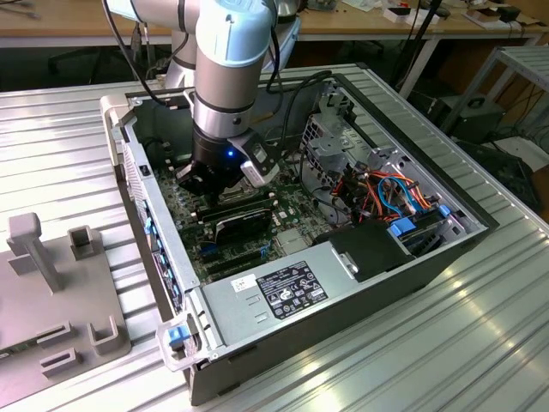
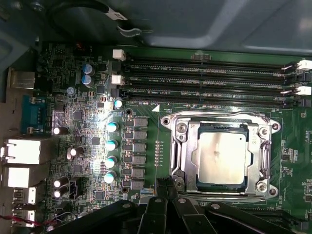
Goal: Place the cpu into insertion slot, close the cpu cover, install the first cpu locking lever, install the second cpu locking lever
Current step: 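Install the second cpu locking lever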
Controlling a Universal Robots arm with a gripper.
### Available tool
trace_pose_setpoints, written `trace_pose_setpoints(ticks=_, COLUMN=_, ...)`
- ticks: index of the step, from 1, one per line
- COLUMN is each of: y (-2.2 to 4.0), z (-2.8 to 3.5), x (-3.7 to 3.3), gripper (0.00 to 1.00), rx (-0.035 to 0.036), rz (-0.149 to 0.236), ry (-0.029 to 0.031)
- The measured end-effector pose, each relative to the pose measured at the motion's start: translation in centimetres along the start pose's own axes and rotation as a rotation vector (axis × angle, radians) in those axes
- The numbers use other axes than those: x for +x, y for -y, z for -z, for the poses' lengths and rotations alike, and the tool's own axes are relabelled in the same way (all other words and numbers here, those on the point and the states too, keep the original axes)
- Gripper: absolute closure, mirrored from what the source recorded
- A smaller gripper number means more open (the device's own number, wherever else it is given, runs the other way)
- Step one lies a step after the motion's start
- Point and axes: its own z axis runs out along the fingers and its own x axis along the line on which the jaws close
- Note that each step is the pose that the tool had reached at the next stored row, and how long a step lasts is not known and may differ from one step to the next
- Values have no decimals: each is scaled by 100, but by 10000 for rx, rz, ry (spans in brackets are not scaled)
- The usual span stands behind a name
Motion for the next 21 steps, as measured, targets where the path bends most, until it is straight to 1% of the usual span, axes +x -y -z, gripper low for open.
trace_pose_setpoints(ticks=5, y=-2, z=-23, x=1, gripper=89, rx=-3, rz=1, ry=-4)
trace_pose_setpoints(ticks=6, y=-3, z=-38, x=0, gripper=89, rx=2, rz=0, ry=-10)
trace_pose_setpoints(ticks=8, y=-4, z=-40, x=-1, gripper=89, rx=35, rz=-2, ry=-37)
trace_pose_setpoints(ticks=10, y=10, z=-45, x=10, gripper=89, rx=-18, rz=-1, ry=-25)
trace_pose_setpoints(ticks=11, y=5, z=-40, x=7, gripper=89, rx=-19, rz=-3, ry=-33)
trace_pose_setpoints(ticks=12, y=0, z=-30, x=4, gripper=89, rx=-6, rz=-4, ry=-49)
trace_pose_setpoints(ticks=15, y=3, z=-16, x=5, gripper=89, rx=-34, rz=0, ry=-13)
trace_pose_setpoints(ticks=16, y=4, z=-43, x=5, gripper=89, rx=-21, rz=0, ry=-34)
trace_pose_setpoints(ticks=17, y=18, z=-73, x=12, gripper=89, rx=57, rz=2, ry=-114)
trace_pose_setpoints(ticks=18, y=15, z=-74, x=11, gripper=89, rx=68, rz=-3, ry=-126)
trace_pose_setpoints(ticks=21, y=9, z=-78, x=8, gripper=89, rx=64, rz=-7, ry=-125)
